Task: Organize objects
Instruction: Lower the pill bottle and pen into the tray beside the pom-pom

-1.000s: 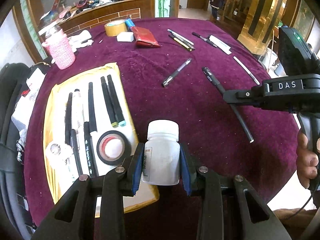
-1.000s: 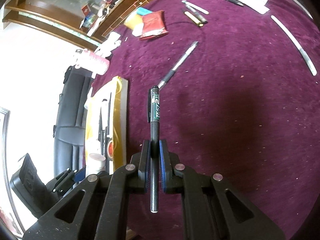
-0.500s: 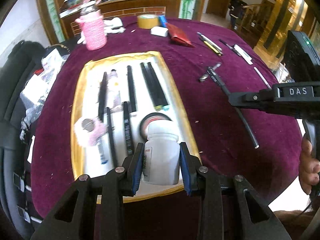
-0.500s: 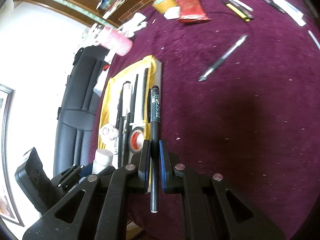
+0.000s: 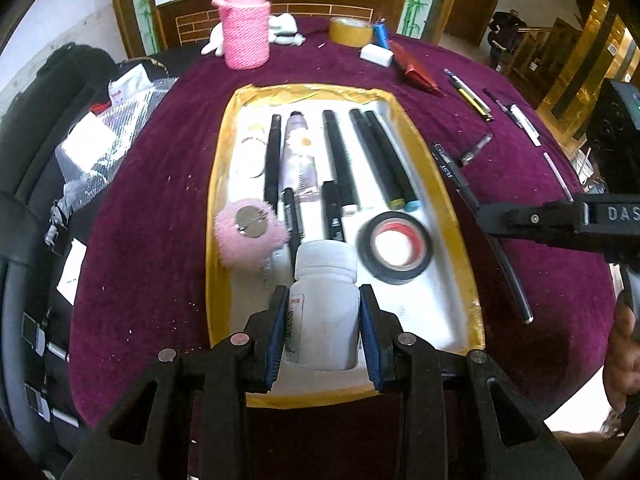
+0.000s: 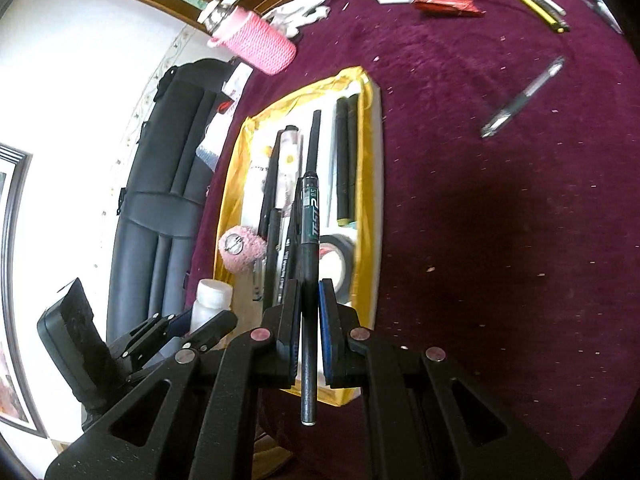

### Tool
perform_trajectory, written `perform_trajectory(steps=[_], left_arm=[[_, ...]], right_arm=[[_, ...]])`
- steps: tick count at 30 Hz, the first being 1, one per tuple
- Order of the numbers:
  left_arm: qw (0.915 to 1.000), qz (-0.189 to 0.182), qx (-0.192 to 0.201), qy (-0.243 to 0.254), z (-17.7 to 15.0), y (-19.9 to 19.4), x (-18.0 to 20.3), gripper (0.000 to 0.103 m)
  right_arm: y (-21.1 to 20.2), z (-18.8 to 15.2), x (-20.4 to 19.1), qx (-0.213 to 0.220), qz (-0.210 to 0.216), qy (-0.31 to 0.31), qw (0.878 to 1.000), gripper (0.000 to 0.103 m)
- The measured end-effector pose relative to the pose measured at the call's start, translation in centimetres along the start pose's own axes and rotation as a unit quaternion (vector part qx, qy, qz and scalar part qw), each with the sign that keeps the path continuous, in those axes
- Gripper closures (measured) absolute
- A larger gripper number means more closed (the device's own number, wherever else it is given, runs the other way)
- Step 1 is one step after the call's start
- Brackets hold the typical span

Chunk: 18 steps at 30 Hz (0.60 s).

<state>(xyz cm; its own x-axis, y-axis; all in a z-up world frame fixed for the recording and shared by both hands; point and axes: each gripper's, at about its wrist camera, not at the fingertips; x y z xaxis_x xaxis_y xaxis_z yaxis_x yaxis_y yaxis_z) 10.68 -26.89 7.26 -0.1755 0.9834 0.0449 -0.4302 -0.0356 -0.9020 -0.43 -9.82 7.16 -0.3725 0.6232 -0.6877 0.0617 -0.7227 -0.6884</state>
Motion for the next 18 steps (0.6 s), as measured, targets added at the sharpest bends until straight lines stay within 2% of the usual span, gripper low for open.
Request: perform_trajectory(steps=[9,18], left_arm=[[0.9995,-0.01,-0.023,-0.021,0.4,2.7,-2.5,0.074],[0.9987,-0.032,-0.036,-0.015,0.7,4.2,-2.4,0.074]], right_arm=[[5.0,0.0,-2.0,-0.039,-0.005,-0.005,0.999,0.096],[8.2,-0.5,-2.6,-0.067,-0.021,-0.001,0.998,0.096]])
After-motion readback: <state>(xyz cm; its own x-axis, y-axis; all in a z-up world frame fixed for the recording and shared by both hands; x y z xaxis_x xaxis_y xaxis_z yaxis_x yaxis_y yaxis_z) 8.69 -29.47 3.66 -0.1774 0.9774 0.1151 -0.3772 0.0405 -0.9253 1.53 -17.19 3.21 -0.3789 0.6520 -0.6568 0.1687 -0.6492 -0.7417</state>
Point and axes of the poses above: each gripper's, at about its wrist camera, not at the fingertips, and y roughly the way its jaws point, x to its right, z to its top, and after that the axes turned 3 degrees about z, right-handed
